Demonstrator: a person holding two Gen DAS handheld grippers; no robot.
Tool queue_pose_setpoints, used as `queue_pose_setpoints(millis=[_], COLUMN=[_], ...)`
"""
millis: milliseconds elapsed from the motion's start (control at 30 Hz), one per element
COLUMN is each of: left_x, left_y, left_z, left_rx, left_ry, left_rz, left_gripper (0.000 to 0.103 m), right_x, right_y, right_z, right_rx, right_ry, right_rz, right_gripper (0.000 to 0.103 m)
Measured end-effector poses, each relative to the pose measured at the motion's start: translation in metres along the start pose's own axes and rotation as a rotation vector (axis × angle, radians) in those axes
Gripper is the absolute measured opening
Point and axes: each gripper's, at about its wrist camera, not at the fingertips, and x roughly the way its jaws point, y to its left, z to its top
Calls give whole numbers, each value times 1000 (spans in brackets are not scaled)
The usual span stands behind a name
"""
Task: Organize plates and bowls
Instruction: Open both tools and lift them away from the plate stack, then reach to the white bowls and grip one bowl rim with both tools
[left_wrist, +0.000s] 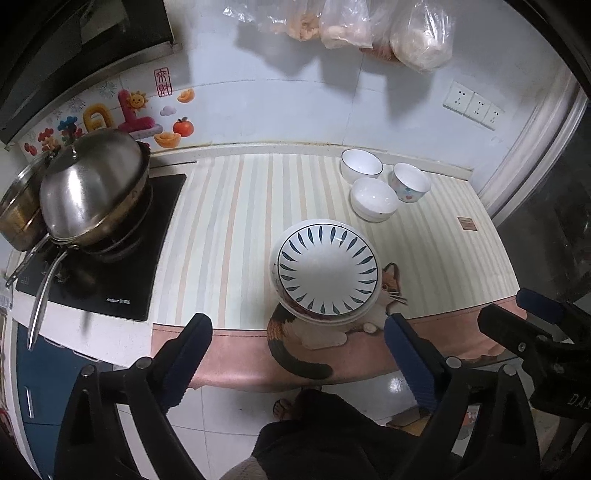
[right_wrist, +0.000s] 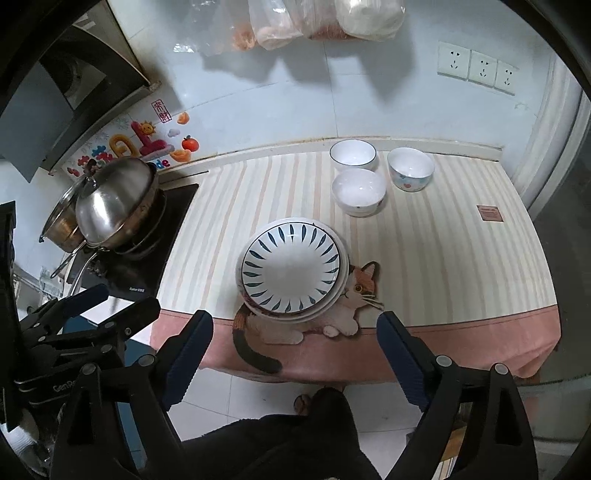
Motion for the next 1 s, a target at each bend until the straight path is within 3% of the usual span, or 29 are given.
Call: queue_pose_setpoints(millis=[167,333,467,600,700,800,1000], left_x=[-6,3,33,82,136,200,304], left_y=[-6,-20,-33,-47,-58,-64,-73], left_z=[0,21,53,97,135,167,198], left_rx=[-3,20,39,34,11,-27,-104], left_ry=[-11,-54,-66,-46,7,142,310], left_rz=[4,38,56,46,49,11,-60], left_gripper=[96,96,96,96,96,96,92], right_x=[-9,-3,12,51,89,135,241], right_y=[-1,-22,-53,-96,-131,-163,-219], right_z=[-6,3,26,62,93,125,174], right_rx=[10,50,102,163,196,201,258], right_ry=[-8,-18,-58,-32,-7,25,158], right_rz=[16,64,116,140,152,116,136], right_gripper=[94,94,94,94,94,94,91])
